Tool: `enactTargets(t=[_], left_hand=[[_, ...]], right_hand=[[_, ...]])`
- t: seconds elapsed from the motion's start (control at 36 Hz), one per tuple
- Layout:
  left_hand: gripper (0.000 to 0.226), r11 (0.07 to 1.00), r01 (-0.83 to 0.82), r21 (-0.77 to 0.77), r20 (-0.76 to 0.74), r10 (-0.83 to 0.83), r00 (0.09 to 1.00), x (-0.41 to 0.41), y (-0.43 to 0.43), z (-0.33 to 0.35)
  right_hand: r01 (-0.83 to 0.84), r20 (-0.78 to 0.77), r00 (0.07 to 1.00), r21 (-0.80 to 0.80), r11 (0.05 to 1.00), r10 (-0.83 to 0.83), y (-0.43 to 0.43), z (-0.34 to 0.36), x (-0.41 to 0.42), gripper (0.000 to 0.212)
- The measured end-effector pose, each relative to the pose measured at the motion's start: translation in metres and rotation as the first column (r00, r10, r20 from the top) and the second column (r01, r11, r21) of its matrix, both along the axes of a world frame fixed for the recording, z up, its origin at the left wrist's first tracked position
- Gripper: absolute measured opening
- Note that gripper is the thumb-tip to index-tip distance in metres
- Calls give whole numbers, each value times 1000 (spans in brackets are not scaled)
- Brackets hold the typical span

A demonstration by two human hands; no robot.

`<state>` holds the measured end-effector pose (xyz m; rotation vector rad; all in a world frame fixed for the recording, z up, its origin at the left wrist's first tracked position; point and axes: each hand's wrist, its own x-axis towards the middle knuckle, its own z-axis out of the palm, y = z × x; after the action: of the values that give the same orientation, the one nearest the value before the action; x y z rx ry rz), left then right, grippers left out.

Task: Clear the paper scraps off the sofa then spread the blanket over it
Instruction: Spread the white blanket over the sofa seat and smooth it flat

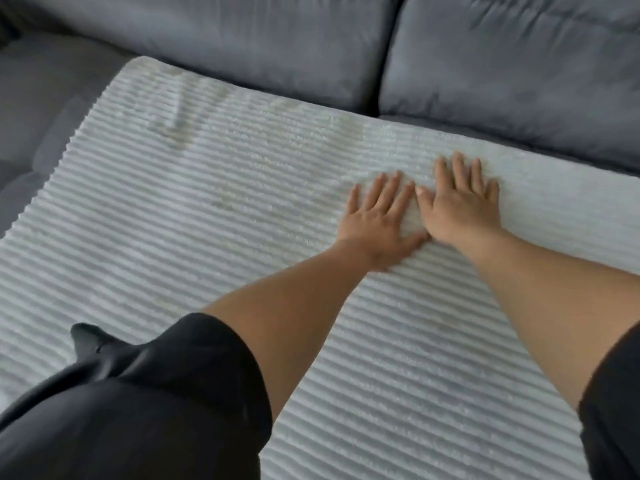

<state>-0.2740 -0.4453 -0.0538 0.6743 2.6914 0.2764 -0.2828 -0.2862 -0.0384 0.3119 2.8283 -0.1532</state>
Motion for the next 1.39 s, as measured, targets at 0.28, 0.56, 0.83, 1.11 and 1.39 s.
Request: enactTargets(t=[0.28,0.56,0.83,1.11,1.39], left_hand=[[89,988,126,-84,-114,-135,984,-102,-63,-17],[75,999,27,-43,-70,-30,997,-167,-129,-6],[66,999,-47,-27,-119,44,992,-176,-207,2],[69,999,-21,-32,-81,19,997,-213,-276,-12],[77,996,-67,-51,-77,63,995,-270,-349,-15]], right_hand=[[59,-103,993,68,996,-52,-4,-17,8,69],[115,-96,990,103,988,-105,-54,3,-26,62],[169,85,983,-89,982,-162,-186,-29,-134,88],[-101,-152,985,-92,991,86,-274,-10,-169,62],[-62,-172,984,-27,998,57,-302,-38,-169,78]])
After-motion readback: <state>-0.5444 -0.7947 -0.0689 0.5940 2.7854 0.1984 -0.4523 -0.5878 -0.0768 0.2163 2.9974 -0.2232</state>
